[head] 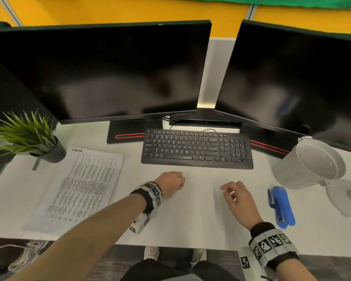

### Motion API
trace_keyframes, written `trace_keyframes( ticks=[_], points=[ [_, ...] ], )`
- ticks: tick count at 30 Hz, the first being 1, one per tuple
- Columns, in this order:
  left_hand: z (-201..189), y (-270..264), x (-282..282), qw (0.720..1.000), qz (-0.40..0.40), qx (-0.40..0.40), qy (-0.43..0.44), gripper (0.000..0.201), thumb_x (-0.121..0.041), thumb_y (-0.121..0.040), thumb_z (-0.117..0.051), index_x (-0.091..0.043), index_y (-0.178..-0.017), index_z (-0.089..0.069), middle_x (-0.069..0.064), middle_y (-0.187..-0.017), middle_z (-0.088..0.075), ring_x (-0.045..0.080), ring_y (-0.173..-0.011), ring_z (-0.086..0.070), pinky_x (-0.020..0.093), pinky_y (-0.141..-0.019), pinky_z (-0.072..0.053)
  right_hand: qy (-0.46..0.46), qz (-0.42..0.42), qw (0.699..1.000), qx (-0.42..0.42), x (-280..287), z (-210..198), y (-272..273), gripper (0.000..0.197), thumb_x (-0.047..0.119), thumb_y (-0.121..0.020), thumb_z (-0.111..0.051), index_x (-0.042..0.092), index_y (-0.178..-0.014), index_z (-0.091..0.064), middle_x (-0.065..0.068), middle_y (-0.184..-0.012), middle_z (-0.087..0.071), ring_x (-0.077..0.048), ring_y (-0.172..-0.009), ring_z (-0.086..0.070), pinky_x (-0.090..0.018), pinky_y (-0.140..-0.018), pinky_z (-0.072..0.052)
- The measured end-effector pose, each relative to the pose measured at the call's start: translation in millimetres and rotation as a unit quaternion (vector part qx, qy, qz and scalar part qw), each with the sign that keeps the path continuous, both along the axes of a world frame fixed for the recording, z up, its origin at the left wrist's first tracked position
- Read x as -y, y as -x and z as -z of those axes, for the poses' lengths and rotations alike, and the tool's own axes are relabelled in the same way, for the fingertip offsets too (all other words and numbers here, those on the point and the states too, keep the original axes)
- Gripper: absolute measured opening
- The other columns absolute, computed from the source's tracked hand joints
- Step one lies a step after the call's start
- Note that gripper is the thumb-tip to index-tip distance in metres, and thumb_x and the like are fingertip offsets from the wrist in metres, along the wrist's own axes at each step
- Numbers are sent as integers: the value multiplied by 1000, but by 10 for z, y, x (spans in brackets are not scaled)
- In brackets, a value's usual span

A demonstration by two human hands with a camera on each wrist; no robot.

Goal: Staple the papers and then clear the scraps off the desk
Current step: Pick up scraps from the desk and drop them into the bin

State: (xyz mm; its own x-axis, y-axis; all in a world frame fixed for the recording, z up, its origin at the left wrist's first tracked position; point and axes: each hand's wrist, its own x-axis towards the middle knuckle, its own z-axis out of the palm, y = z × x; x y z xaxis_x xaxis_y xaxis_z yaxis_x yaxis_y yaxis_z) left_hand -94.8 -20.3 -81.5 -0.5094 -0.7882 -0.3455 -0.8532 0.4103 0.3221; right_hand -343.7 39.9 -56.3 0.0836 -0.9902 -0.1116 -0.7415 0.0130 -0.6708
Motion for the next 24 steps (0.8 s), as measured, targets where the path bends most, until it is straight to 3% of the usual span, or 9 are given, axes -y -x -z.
trace_keyframes(
  ticks=[8,12,15,17,20,24],
  points=[
    [10,3,-24,999,-41,-4,-23,24,-18,-96,-33,-3,-98,-51,15,-103,-54,30,-92,-55,40,-81,-45,-36,-79,996,-24,117,34,-354,17,13,-92,-48,16,-103,-61,3,-93,-48,0,-67,-48,-22,-72,-36],
    [43,-62,-58,991,-105,-75,-32,17,-17,-93,-35,-7,-91,-48,9,-92,-49,26,-79,-52,34,-71,-41,-44,-79,996,-26,131,32,-373,17,14,-92,-48,17,-103,-61,3,-93,-49,0,-68,-48,-22,-73,-36],
    [-3,-129,-52,966,-205,-150,-42,8,-11,-84,-44,-14,-80,-50,5,-86,-52,22,-76,-54,30,-72,-45,-47,-71,996,-28,101,39,-317,17,14,-92,-48,17,-102,-61,3,-93,-49,-3,-69,-50,-23,-73,-37],
    [-68,-203,-26,942,-271,-196,-32,7,-9,-80,-54,-15,-76,-54,0,-77,-58,14,-67,-54,21,-65,-44,-53,-62,996,-26,62,47,-252,17,14,-92,-47,17,-102,-60,3,-93,-49,-4,-71,-51,-23,-73,-38],
    [-195,-332,32,916,-316,-247,-21,12,-5,-79,-62,-15,-74,-57,-5,-67,-59,5,-61,-54,14,-62,-43,-64,-51,996,-35,-16,74,-123,17,14,-93,-47,17,-103,-60,2,-93,-50,-6,-72,-52,-22,-73,-39],
    [-403,-318,170,909,-312,-273,-42,15,-5,-81,-64,-16,-74,-57,3,-73,-69,11,-67,-66,24,-70,-54,-65,-17,997,-32,-153,106,83,16,12,-92,-49,18,-101,-60,2,-91,-50,-8,-73,-54,-19,-70,-40]
  ],
)
